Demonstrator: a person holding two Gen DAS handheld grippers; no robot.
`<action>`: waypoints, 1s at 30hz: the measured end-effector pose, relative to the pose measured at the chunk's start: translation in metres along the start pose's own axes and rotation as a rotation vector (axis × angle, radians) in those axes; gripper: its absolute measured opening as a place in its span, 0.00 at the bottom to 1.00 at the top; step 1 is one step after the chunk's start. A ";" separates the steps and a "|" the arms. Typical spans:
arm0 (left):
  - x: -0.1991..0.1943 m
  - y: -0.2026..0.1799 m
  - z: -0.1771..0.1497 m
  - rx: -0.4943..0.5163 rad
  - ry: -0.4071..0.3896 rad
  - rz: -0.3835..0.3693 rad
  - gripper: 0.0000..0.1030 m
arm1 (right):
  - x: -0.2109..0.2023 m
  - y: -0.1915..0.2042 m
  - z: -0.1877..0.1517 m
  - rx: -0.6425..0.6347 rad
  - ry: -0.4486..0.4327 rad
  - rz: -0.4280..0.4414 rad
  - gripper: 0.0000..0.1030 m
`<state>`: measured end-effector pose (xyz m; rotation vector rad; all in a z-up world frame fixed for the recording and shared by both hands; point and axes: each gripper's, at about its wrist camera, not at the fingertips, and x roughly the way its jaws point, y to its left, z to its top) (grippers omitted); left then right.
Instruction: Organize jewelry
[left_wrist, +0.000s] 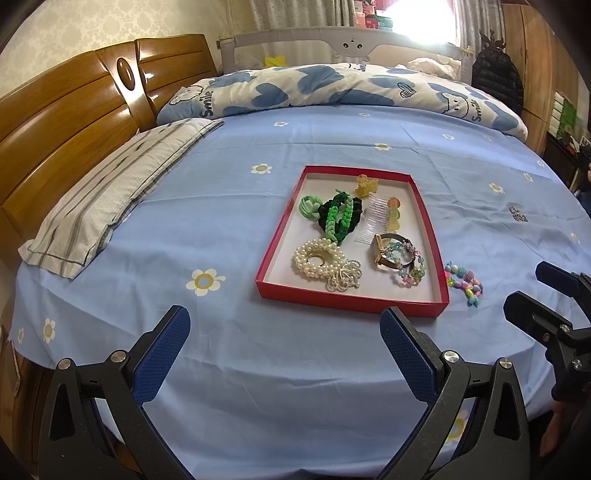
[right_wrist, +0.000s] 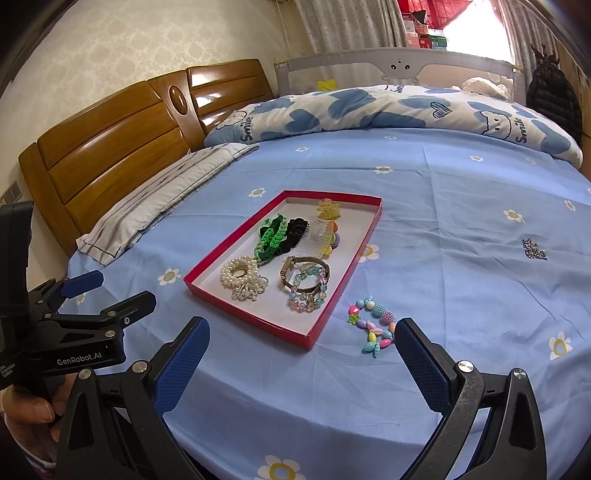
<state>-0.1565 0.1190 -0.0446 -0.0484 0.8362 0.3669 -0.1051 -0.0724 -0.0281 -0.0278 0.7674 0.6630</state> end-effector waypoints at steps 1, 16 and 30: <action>0.000 -0.001 0.000 0.001 0.000 0.000 1.00 | 0.000 -0.001 0.000 0.001 0.000 0.000 0.98; -0.001 -0.003 0.000 0.006 0.001 -0.004 1.00 | 0.000 -0.001 0.000 0.001 0.001 0.001 0.98; 0.000 -0.004 0.000 0.010 0.004 -0.007 1.00 | 0.001 -0.001 -0.001 0.007 0.003 0.000 0.98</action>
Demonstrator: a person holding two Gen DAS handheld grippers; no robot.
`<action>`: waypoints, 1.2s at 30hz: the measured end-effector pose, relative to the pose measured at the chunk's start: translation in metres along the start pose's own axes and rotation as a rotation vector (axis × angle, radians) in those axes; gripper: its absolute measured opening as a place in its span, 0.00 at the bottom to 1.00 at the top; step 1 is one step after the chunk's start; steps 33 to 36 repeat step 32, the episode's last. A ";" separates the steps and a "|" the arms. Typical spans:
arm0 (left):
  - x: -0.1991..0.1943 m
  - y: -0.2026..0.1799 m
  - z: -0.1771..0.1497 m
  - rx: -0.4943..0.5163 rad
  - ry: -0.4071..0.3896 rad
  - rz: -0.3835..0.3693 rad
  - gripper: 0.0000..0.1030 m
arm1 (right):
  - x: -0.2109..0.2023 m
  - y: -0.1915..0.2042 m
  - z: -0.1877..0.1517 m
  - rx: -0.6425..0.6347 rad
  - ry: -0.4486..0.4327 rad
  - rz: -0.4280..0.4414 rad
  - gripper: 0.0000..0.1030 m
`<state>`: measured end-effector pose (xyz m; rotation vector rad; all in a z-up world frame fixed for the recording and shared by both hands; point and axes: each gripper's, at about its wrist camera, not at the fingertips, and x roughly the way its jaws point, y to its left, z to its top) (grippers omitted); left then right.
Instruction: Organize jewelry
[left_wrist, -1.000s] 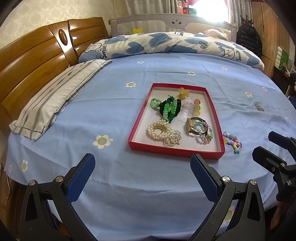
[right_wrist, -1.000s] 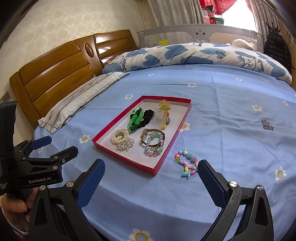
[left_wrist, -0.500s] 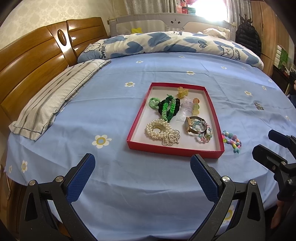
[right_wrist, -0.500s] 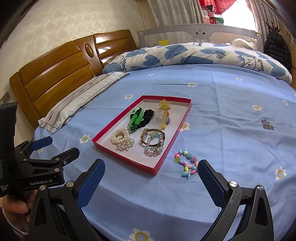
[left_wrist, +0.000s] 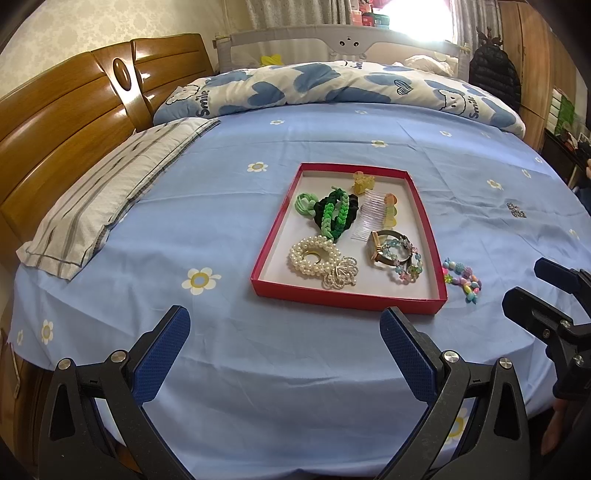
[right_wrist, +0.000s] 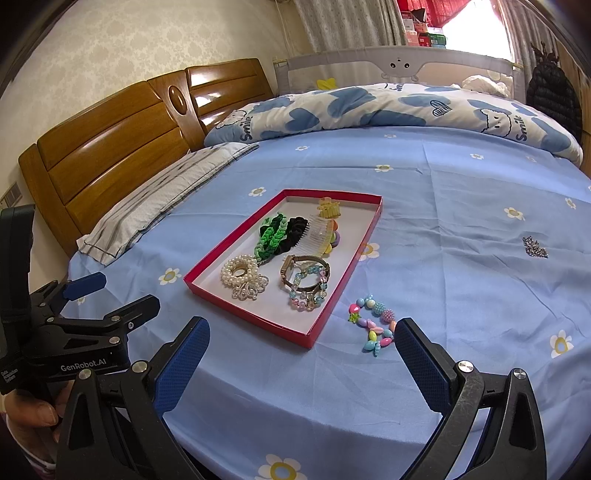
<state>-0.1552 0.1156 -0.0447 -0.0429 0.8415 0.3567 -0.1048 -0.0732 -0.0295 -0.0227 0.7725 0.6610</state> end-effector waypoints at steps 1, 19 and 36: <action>0.000 0.000 0.000 0.000 0.001 0.000 1.00 | 0.000 0.000 0.000 0.000 0.001 0.000 0.98; 0.011 -0.004 0.002 0.012 0.014 -0.009 1.00 | 0.006 -0.003 0.000 0.013 0.010 -0.003 0.98; 0.019 -0.006 0.006 0.002 0.043 -0.037 1.00 | 0.022 -0.006 0.002 0.020 0.036 0.012 0.98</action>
